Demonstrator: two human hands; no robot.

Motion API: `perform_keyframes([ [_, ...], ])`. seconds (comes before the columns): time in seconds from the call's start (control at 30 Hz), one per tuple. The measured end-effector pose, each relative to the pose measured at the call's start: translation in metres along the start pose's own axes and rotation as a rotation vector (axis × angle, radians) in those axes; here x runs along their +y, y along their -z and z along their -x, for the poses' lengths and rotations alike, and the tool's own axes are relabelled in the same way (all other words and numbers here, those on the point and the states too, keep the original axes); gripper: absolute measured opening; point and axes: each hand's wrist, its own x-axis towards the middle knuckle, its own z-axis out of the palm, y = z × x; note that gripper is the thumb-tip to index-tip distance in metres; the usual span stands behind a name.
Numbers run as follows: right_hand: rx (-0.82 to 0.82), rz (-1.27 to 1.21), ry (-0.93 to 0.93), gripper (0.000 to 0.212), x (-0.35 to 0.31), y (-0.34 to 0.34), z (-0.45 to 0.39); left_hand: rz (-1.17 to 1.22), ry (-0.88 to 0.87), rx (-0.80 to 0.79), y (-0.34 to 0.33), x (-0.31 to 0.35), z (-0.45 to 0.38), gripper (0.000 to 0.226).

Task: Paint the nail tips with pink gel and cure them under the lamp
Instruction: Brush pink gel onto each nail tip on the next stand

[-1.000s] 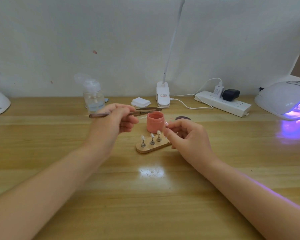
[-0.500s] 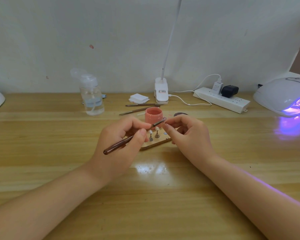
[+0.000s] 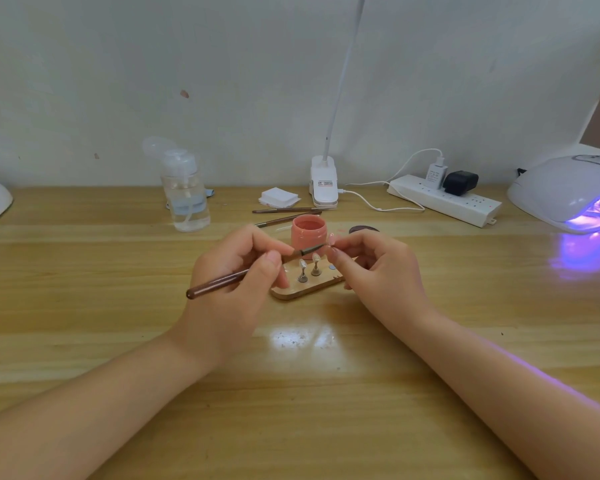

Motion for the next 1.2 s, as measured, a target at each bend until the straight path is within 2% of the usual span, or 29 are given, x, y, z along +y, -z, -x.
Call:
perform_keyframes([
  [0.17, -0.004, 0.004, 0.007, 0.007, -0.0010, 0.0002, 0.0003, 0.013, 0.035, -0.020, -0.0022, -0.0007, 0.0002, 0.011],
  [0.27, -0.003, 0.008, 0.009, 0.008, -0.0020, 0.0005, 0.0009, 0.013, 0.001, -0.019, -0.0005, 0.0015, 0.0007, 0.019],
  [0.37, 0.000, 0.029, 0.019, 0.008, -0.0027, 0.0009, 0.0017, -0.013, 0.015, 0.020, -0.0018, 0.0017, 0.0002, 0.011],
  [0.5, 0.014, 0.048, 0.026, 0.008, -0.0032, 0.0015, 0.0012, -0.117, -0.012, -0.022, -0.0033, 0.0011, 0.0002, 0.017],
  [0.7, 0.021, 0.063, 0.021, 0.006, -0.0027, 0.0020, 0.0012, -0.063, -0.025, 0.005, -0.0007, 0.0025, 0.0022, 0.018],
  [0.9, 0.024, 0.061, 0.026, 0.005, -0.0021, 0.0009, 0.0009, -0.139, -0.017, -0.023, -0.0023, 0.0010, 0.0020, 0.012],
  [1.0, 0.021, 0.051, 0.023, 0.006, -0.0017, 0.0013, 0.0008, -0.141, -0.051, -0.017, -0.0005, 0.0028, 0.0028, 0.019],
  [1.1, 0.010, 0.050, 0.027, 0.006, -0.0015, 0.0010, 0.0014, -0.104, -0.007, 0.004, -0.0028, 0.0024, 0.0018, 0.013],
  [1.2, 0.013, 0.045, 0.026, 0.005, -0.0011, 0.0010, 0.0009, -0.137, 0.011, -0.042, -0.0031, 0.0009, 0.0010, 0.016],
])
